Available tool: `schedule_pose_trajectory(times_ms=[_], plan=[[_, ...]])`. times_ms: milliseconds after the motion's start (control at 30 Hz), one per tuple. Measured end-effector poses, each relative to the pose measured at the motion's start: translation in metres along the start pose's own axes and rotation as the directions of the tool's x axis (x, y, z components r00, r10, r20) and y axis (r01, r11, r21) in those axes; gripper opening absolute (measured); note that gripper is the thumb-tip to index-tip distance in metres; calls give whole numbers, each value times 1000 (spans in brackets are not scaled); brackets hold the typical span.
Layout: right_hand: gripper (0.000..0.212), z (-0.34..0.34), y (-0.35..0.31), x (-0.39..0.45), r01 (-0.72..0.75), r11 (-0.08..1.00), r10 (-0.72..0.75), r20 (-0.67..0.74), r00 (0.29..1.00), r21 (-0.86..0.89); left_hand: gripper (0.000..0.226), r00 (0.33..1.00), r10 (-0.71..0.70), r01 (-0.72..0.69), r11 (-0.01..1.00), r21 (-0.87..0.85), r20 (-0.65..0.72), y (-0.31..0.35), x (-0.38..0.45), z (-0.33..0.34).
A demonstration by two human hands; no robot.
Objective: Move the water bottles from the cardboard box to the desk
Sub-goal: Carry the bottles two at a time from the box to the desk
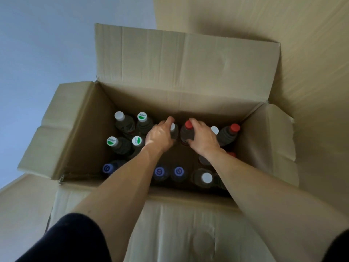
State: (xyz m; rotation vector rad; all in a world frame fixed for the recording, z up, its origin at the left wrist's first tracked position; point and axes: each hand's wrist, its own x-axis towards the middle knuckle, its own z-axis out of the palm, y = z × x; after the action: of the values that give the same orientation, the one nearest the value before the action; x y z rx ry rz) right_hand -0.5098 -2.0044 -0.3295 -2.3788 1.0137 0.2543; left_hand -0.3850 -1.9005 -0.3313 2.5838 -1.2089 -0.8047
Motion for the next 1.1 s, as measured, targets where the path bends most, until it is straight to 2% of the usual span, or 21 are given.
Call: schedule_pose_trajectory(times_ms=[133, 233, 467, 600, 733, 833, 1100], plan=[[55, 5, -3, 0, -3, 996, 7, -51, 999, 85, 50, 999, -16, 17, 1000, 22, -30, 2, 4, 10], [45, 11, -4, 1, -3, 994, 8, -48, 999, 110, 47, 999, -19, 20, 1000, 24, -44, 1, 7, 16], [64, 28, -3, 14, -21, 998, 22, -18, 1000, 57, 45, 997, -1, 1, 1000, -1, -76, -11, 18, 24], [55, 37, 4, 21, -72, 994, 74, -15, 997, 80, 51, 998, -5, -2, 996, -93, -70, -18, 21, 30], [61, 42, 11, 27, -85, 994, 82, 36, 996, 71, 58, 999, -30, 23, 984, -175, -40, -24, 24, 35], [54, 43, 12, 31, -83, 995, 82, 32, 996, 60, 61, 999, -37, 29, 978, -207, -33, -28, 25, 37], [37, 37, 9, 27, -67, 994, 66, 18, 998, 86, 39, 1000, -4, 0, 988, -155, -27, -24, 27, 30]])
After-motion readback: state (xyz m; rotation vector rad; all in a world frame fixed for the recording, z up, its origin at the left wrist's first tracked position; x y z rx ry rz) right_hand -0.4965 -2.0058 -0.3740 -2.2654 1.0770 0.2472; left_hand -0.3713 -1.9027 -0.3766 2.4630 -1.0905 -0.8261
